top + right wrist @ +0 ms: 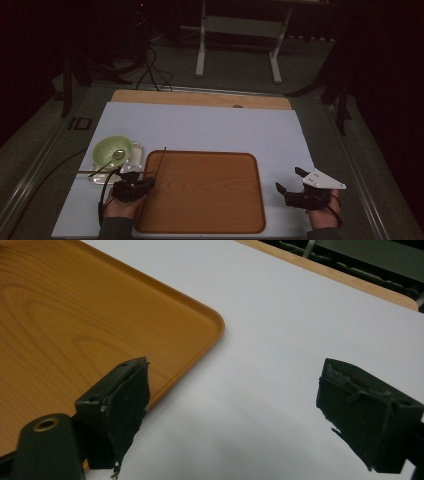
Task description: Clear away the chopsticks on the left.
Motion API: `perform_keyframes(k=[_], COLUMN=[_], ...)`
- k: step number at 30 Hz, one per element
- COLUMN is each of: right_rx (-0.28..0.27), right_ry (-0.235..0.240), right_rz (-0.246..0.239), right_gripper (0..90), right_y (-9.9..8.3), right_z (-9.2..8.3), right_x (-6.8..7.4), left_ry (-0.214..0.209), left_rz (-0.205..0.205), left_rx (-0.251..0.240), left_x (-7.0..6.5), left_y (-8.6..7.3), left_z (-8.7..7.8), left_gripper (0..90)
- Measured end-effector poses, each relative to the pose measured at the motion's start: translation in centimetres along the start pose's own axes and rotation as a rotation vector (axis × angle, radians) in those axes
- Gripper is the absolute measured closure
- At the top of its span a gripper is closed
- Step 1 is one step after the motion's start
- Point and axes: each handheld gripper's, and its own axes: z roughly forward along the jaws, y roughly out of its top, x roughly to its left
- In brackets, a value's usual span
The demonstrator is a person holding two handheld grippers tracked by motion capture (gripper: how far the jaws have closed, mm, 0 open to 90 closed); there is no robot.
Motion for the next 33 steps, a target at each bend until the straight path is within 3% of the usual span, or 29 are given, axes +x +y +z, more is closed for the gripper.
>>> perform_keyframes(k=[10,22,33], right_rx=[-0.003,-0.004,-0.005], right_ry=[0.001,0.002,0.002], right_rz=[0.001,0.003,0.003], right_gripper=[13.7,13.7,13.7], right_y=[0.02,0.02,0.02], right_z=[-0.02,-0.07,-0.06], right_x=[0.0,-0.03,-0.04], left_ry=[0.107,0.123,0.136], left_rz=[0.024,0.018,0.044], left_rx=[0.056,0.063,0.069], left_x=[-0.15,-0.21,-0.69], left_y=[-0.48,-0.66,-0.58], left_z=[0.52,0.19,0.21], left_gripper=[82.1,77.1,71.7])
